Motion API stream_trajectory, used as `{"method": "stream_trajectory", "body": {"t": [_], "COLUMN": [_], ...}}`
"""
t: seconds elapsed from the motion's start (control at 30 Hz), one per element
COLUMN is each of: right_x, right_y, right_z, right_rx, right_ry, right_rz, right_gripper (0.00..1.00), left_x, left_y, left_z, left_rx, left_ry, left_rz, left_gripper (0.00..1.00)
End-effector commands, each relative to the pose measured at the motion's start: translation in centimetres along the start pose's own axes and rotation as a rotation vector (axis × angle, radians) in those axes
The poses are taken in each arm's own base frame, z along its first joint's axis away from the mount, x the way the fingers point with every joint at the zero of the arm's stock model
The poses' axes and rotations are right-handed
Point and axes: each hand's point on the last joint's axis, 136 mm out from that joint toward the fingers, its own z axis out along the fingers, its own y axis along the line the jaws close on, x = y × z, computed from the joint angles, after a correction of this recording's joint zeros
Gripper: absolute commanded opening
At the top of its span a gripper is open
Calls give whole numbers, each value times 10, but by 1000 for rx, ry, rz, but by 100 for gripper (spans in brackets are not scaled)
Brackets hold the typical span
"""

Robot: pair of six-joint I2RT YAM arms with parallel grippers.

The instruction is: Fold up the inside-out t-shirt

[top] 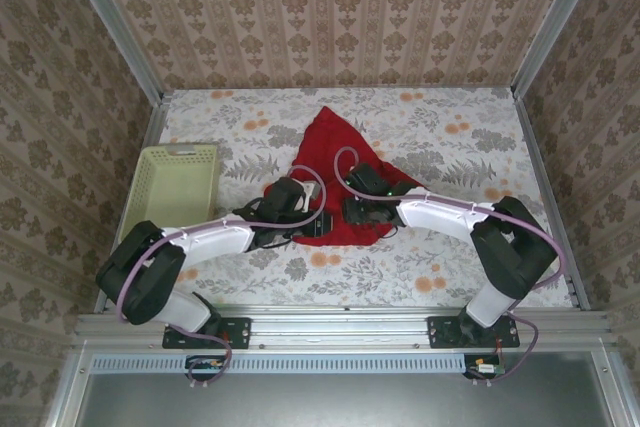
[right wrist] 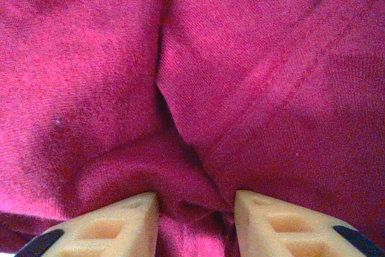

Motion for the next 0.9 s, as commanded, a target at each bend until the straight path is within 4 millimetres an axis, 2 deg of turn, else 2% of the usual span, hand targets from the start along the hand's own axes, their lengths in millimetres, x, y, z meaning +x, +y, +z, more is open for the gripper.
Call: {"method": "stream_trajectory", "body": {"t": [0.0,0.1,0.23,0.33,0.47,0.53,0.63,0.73,0.87], "right_x": [-31,-42,-47,-51,-50,-42,-30,-28,-29], "right_y": [2,-1,-4,-1,13,18,20,22,21], "right_z": [-10,-14,-22,-37,-57,-53,-37,-21,-2], "right_rx": [1,4,8,-13,-111,-149,-157,-155,-123], "right_ry": [-86,-98,-113,-126,-135,-111,-68,-42,-9], "right_rz": [10,6,3,6,2,-12,-30,-47,-66], "right_gripper": [28,13,3,0,0,12,23,39,47], "left_x": [8,10,9,4,-9,-14,-17,-18,-22], "left_y": [6,10,12,17,21,20,16,16,17], "left_z": [7,9,8,2,-3,-3,-2,1,2], "left_rx": [-12,-23,-44,-93,-141,-135,-108,-86,-55], "left_ry": [17,22,24,14,7,3,-5,-7,-19], "left_rz": [-7,-8,7,46,100,109,102,83,50], "left_gripper": [29,23,15,11,11,11,12,11,12]}}
